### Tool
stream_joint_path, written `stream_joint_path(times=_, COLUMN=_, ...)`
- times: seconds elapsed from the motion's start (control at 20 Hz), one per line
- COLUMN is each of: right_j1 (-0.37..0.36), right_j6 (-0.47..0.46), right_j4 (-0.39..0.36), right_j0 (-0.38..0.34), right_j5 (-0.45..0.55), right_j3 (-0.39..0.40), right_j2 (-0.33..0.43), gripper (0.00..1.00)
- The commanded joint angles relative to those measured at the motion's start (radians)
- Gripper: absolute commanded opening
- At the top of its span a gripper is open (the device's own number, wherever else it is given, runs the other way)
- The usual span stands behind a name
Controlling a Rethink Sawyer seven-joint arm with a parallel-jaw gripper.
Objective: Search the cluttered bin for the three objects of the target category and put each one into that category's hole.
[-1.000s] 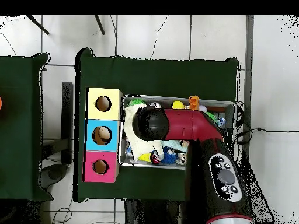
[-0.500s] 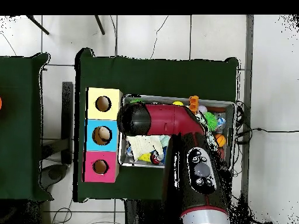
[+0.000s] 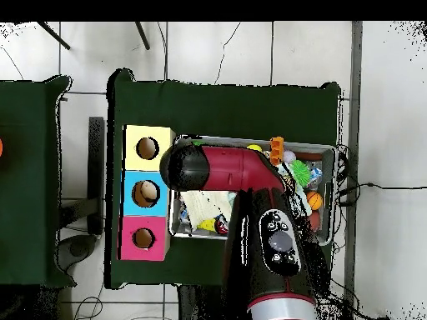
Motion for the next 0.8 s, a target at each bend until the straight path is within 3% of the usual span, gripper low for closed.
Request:
stream_joint_path(times=0.05, right_j1=0.016, right_j6=0.189, right_j4=0.044, right_j0=-0.026, right_j5=-0.014, right_j3=0.055, right_j2=-0.019, gripper=1.0)
stream_joint_path(times=0.4, right_j1=-0.005, right_j6=0.135, right_j4=0.052, right_j0=-0.065, right_j5=-0.018, right_j3=0.094, right_j2=0.003, gripper=1.0)
stream_joint_path(times=0.8, right_j1=0.005, right_j6=0.169, right_j4=0.03, right_j0=-0.051, right_j5=-0.074, right_j3=0.117, right_j2=-0.02, gripper=1.0)
